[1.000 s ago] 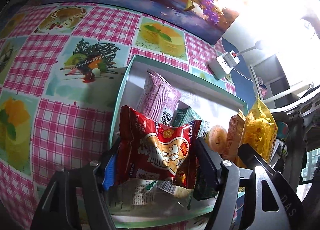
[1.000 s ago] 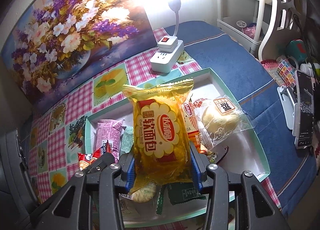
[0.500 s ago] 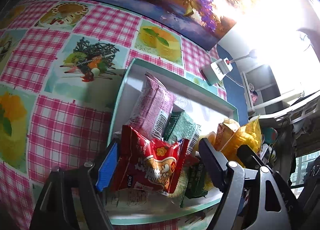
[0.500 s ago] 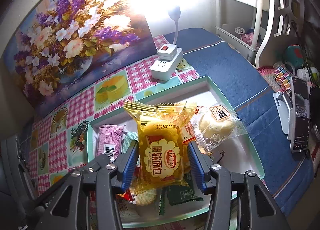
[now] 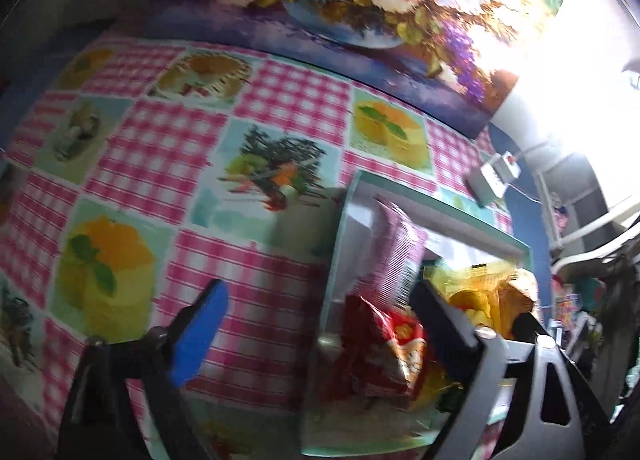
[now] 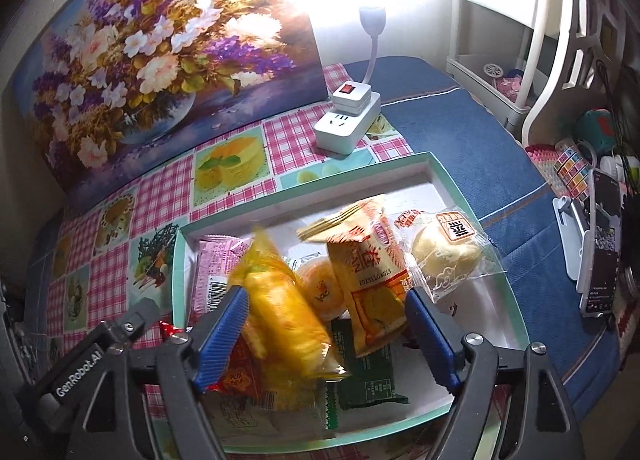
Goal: Organize snacks
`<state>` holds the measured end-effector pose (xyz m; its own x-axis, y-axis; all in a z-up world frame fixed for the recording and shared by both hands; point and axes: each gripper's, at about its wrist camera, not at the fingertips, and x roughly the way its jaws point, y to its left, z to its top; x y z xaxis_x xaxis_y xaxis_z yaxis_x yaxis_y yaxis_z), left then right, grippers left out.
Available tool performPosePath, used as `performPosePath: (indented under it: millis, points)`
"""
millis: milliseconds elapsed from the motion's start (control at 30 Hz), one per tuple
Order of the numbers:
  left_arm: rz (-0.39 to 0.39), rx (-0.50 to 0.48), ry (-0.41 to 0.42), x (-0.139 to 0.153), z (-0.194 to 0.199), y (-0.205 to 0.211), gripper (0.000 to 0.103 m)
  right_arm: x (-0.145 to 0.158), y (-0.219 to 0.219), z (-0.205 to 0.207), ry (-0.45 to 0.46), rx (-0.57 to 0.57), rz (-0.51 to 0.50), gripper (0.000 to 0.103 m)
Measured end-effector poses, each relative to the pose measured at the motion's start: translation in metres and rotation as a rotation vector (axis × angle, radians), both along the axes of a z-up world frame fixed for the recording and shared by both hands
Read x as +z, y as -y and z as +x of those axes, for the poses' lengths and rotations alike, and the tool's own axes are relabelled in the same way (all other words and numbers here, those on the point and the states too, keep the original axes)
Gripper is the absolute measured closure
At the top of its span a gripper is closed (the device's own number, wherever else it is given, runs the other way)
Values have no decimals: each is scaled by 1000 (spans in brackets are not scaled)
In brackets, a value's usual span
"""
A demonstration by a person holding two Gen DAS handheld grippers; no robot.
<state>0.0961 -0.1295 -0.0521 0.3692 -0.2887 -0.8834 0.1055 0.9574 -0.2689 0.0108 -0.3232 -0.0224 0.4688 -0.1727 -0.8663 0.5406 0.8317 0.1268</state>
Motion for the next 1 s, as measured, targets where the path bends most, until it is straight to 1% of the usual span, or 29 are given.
performPosePath:
  millis: [67,133,167,300,433,600,700,767,800,867,1000]
  points:
    - [33,5,19,2,0,-3,8,0,-1,1,4,11,-4,17]
    - [65,11,35,3,-1,-3,8,0,-2,1,13,24,-10,8]
    - [80,13,41,3,-2,-4,8,0,-4,1,19,31,-17,0]
    - [131,10,67,8,-5,-7,8,0,-9,-1,25,51,-40,0]
    - [190,9,106,16,-11,-10,8,-3,-9,-8,21,44,-51,0]
    - [245,58,160,29,-25,-24,8,-3,-12,-23,35,50,-58,0]
    - [250,64,157,30,-33,-32,8,-7,-19,-31,20,78,-72,0]
    - [284,68,146,27,-40,-35,8,-11,-22,-35,3,88,-78,0]
    - [318,71,138,25,-44,-36,8,-12,-24,-38,-5,95,-81,0]
    - [358,67,140,24,-51,-38,8,-14,-29,-43,-11,110,-87,0]
    - [377,52,147,26,-63,-44,8,-16,-41,-53,-19,144,-98,0]
